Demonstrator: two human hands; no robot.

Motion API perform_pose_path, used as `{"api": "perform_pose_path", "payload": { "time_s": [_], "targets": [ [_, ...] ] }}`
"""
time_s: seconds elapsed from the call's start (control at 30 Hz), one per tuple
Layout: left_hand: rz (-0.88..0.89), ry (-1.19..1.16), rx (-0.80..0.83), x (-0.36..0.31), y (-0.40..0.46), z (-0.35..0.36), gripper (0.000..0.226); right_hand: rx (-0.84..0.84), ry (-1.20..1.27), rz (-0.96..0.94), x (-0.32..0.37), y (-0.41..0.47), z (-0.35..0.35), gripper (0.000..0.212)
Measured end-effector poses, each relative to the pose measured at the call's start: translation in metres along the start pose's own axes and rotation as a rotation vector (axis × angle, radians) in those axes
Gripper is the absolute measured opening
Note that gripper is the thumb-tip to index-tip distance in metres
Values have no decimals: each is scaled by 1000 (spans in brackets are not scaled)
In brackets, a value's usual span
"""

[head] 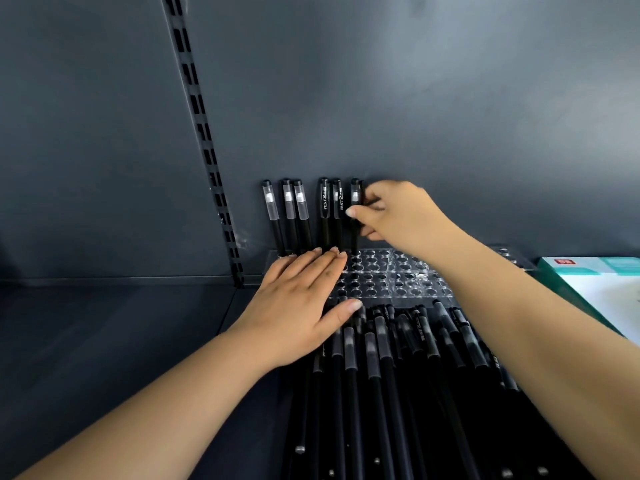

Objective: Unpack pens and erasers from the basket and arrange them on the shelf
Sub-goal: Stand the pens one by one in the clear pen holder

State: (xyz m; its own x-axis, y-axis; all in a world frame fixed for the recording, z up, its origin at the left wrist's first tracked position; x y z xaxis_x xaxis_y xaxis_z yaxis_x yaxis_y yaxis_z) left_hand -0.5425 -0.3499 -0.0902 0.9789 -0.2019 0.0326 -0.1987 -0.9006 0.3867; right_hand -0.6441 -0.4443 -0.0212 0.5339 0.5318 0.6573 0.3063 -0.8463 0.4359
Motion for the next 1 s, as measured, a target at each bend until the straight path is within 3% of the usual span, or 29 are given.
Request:
{"api": "perform_pose_path", "payload": {
  "time_s": [0.17, 0.23, 0.33, 0.37, 0.43, 0.53, 0.6, 0.63, 0.73, 0.8, 1.0],
  "targets": [
    [16, 23, -68, 2, 2, 4, 91, 17, -43, 33, -7, 2, 2, 35],
    [10, -78, -116, 4, 4, 4, 90, 57, -114, 37, -8, -2, 5, 40],
    [-122, -662, -506, 9, -4, -17, 44, 62, -224, 45, -5, -16, 0, 47],
    [-258, -863, -627, 15, -10, -22, 28, 60, -253, 41, -3, -23, -4, 43],
    [-575, -1178, -683, 18, -21, -23, 23, 89, -307, 25, 0, -41, -12, 32],
    [-817, -1212, -492, 14, -38, -18, 19, 191, -356, -44, 5, -78, -15, 26],
    [-889, -1110, -231, 16, -51, -12, 13, 212, -375, -160, 12, -104, -18, 27],
    [-904, -1029, -90, 17, -58, -10, 24, 208, -362, -210, 16, -115, -19, 27],
    [-836, -633, 215, 21, -77, -11, 65, 251, -277, -295, 25, -146, -17, 31],
    [-758, -444, 305, 17, -82, -14, 76, 331, -295, -324, 27, -163, -6, 51],
    [-613, -332, 473, 13, -81, -18, 54, 487, -415, -323, 30, -180, 22, 100]
  ]
}}
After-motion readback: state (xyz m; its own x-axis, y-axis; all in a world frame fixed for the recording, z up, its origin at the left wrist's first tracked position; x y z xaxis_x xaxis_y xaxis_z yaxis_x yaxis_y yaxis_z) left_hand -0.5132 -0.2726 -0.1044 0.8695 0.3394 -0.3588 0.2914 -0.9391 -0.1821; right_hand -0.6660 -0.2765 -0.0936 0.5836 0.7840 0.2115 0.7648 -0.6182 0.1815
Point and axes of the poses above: each hand's wrist, its own y-axis towards the middle knuckle, its own z-axis out of the palm, x = y × z, the point moved 5 cm from there along y, towards the middle knuckle, and after that the axes turned 8 degrees about -x, right-handed, at the moved point
